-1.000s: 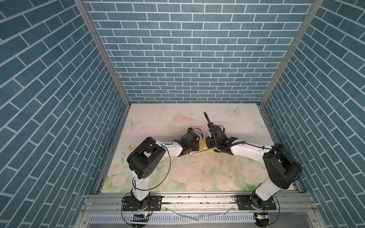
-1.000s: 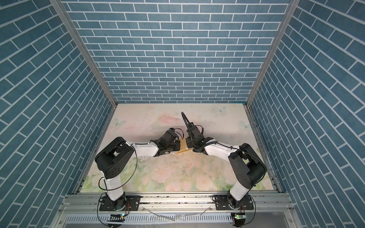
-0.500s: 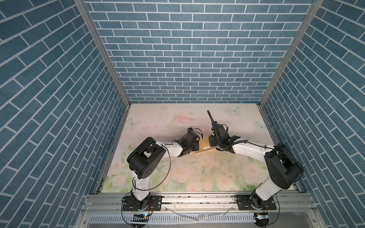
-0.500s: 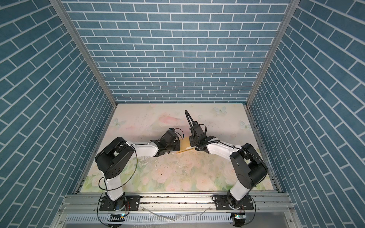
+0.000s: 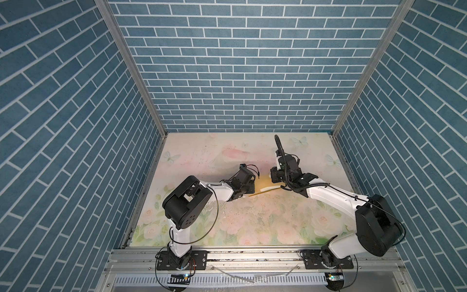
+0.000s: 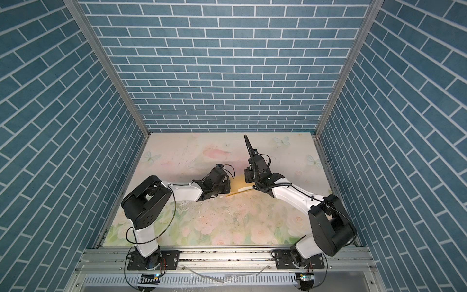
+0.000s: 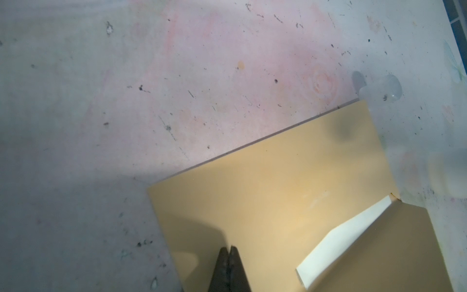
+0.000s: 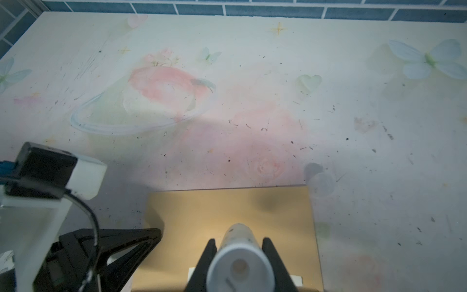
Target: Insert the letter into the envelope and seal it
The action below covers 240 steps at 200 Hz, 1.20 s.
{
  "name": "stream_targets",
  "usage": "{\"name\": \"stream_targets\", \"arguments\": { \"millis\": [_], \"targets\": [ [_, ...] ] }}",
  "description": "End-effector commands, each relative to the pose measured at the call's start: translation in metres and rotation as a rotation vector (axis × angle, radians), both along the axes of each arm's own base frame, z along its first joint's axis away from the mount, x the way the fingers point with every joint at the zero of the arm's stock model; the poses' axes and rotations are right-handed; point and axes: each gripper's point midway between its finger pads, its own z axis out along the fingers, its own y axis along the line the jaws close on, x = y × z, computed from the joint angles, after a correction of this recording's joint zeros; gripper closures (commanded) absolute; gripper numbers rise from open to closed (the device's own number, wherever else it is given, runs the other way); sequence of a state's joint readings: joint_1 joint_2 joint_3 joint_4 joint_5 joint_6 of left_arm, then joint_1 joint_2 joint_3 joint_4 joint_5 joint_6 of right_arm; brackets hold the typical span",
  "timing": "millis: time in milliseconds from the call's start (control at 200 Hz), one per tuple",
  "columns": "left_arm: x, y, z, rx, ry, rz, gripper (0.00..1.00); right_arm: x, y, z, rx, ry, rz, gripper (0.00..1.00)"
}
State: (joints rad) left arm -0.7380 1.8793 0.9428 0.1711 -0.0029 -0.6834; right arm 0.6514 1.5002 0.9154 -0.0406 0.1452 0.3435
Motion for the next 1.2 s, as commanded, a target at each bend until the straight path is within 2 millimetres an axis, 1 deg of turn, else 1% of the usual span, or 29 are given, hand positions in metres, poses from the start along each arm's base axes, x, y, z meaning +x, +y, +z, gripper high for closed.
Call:
{"name": "stream_targets", "arguments": {
  "millis": [0,260,425,595,775,895,1055,1195],
  "targets": [
    [-0.033,0.053,-0.059,0.223,0.162,0.038,1.0,0.001,0.021,-0.006,0.023,0.032,0.046,1.0],
    [-0.033,0.052,-0.059,0.213,0.161,0.037,1.0,-0.002,0.049,-0.021,-0.009,0.059,0.102,1.0],
    [-0.032,0.051,-0.058,0.21,0.158,0.036,1.0,-0.001,0.057,-0.024,-0.011,0.059,0.115,1.0],
    [-0.033,0.051,-0.059,0.209,0.162,0.037,1.0,0.0,0.06,-0.031,-0.025,0.063,0.119,1.0],
    [-0.034,0.051,-0.061,0.208,0.164,0.038,1.0,0.0,0.054,-0.041,-0.064,0.07,0.113,1.0],
    [-0.034,0.051,-0.062,0.209,0.168,0.035,1.0,0.0,0.048,-0.044,-0.103,0.069,0.106,1.0],
    [-0.034,0.052,-0.062,0.214,0.167,0.039,1.0,0.002,0.034,-0.048,-0.17,0.064,0.076,1.0],
    [-0.036,0.054,-0.064,0.221,0.171,0.041,1.0,0.004,0.021,-0.049,-0.194,0.064,0.043,1.0]
  ]
}}
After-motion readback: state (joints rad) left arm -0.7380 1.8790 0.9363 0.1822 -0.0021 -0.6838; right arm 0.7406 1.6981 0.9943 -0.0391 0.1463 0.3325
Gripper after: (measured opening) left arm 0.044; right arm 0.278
